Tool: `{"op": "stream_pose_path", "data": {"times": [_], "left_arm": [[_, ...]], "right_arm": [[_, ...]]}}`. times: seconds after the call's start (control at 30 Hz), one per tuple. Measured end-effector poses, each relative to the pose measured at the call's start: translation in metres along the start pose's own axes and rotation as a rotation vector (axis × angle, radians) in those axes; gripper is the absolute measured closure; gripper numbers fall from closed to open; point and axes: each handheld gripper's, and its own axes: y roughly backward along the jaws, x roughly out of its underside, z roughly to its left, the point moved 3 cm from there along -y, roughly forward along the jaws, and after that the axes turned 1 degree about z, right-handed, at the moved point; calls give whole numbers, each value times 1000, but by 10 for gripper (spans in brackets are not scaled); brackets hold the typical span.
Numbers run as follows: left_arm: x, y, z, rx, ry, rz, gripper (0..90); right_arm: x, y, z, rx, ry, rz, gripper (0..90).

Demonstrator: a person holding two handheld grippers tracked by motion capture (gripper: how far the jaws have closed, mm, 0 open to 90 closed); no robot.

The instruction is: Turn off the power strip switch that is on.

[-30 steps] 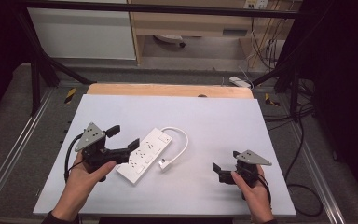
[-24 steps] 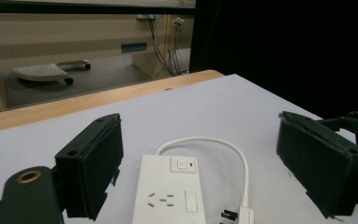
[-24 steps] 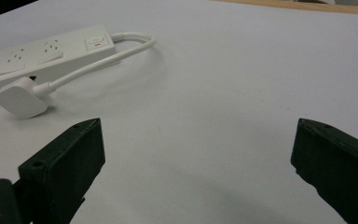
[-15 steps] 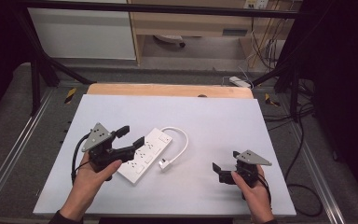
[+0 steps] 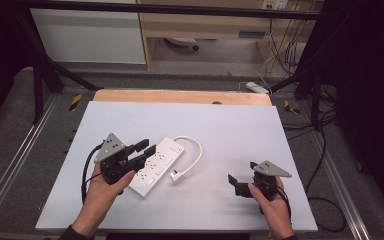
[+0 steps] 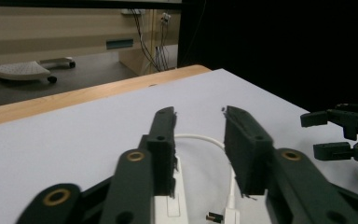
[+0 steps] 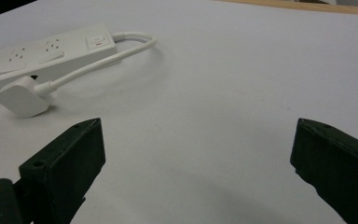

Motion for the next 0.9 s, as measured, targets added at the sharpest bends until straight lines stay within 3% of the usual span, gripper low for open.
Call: {"op": "stream_pose_path", "data": {"times": [0.4, 0.9], "left_arm": [[8, -3, 4, 4, -4, -1, 862], [19, -9, 8, 24, 1, 23, 900]], "right_arm": [[0, -1, 0, 0, 9, 6, 36], [0, 0, -1, 1, 7, 6, 36]]}}
